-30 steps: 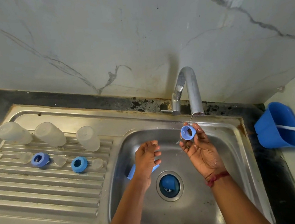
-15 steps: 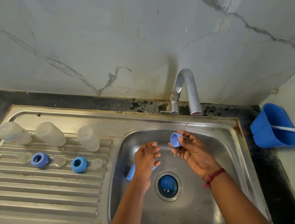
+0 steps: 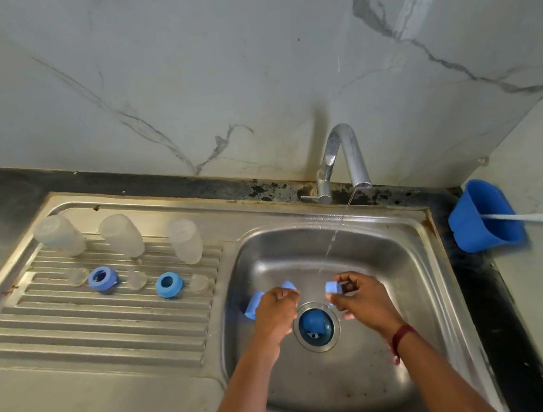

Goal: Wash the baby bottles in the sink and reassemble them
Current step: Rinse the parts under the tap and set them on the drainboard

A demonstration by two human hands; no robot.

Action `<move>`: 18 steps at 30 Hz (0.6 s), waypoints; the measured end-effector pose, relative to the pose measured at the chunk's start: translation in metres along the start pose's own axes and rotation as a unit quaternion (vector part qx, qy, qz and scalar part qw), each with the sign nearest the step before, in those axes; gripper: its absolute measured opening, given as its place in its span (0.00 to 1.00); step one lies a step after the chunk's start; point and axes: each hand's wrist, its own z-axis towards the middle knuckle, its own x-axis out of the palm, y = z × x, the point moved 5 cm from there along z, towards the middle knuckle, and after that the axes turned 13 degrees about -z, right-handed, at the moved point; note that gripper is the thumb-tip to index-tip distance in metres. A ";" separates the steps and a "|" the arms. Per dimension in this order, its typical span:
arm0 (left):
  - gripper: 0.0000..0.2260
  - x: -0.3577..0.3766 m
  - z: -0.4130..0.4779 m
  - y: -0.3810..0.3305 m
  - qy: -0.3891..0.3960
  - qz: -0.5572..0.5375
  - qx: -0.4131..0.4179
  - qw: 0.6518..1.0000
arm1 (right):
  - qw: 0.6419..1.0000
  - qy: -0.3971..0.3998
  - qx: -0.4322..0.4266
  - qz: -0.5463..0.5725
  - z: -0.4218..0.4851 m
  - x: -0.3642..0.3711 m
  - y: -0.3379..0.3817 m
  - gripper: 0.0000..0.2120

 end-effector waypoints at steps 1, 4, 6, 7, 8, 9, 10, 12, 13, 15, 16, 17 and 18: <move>0.05 -0.001 -0.007 0.002 0.008 0.012 0.003 1.000 | 1.000 0.007 -0.011 0.001 -0.007 0.002 0.000 0.15; 0.10 -0.006 -0.025 0.002 0.020 0.029 0.027 0.999 | 0.997 0.036 -0.025 0.057 -0.022 0.006 0.000 0.18; 0.11 -0.009 -0.035 0.000 0.014 0.023 0.050 0.998 | 0.996 0.037 -0.012 0.079 -0.030 0.010 -0.003 0.16; 0.10 -0.011 -0.041 -0.002 0.009 0.019 0.058 0.998 | 0.998 0.028 -0.010 0.050 -0.033 0.012 -0.005 0.15; 0.08 -0.013 -0.045 -0.002 0.003 0.020 0.061 0.998 | 1.000 0.015 -0.007 0.011 -0.035 0.012 -0.008 0.15; 0.07 -0.017 -0.050 -0.002 0.000 0.020 0.068 0.997 | 1.000 0.010 0.000 0.005 -0.039 0.014 -0.009 0.15; 0.06 -0.020 -0.053 -0.003 0.000 0.014 0.072 0.997 | 1.000 0.012 0.005 0.025 -0.042 0.015 -0.008 0.14; 0.04 -0.028 -0.058 -0.005 -0.005 -0.012 0.081 0.997 | 0.995 0.026 0.006 0.101 -0.049 0.020 -0.001 0.15; 0.03 -0.032 -0.060 -0.007 -0.010 -0.027 0.086 0.996 | 0.992 0.020 0.004 0.128 -0.051 0.021 0.003 0.17; 0.04 -0.042 -0.063 -0.010 -0.030 -0.062 0.093 0.993 | 0.992 0.005 -0.010 0.126 -0.055 0.025 0.015 0.18; 0.05 -0.048 -0.064 -0.012 -0.042 -0.083 0.098 0.991 | 0.993 -0.001 -0.025 0.111 -0.056 0.029 0.022 0.17; 0.05 -0.053 -0.065 -0.014 -0.053 -0.104 0.104 0.988 | 0.994 -0.001 -0.041 0.102 -0.057 0.034 0.031 0.17; 0.05 -0.059 -0.065 -0.017 -0.063 -0.122 0.109 0.985 | 0.994 0.001 -0.057 0.089 -0.059 0.039 0.040 0.16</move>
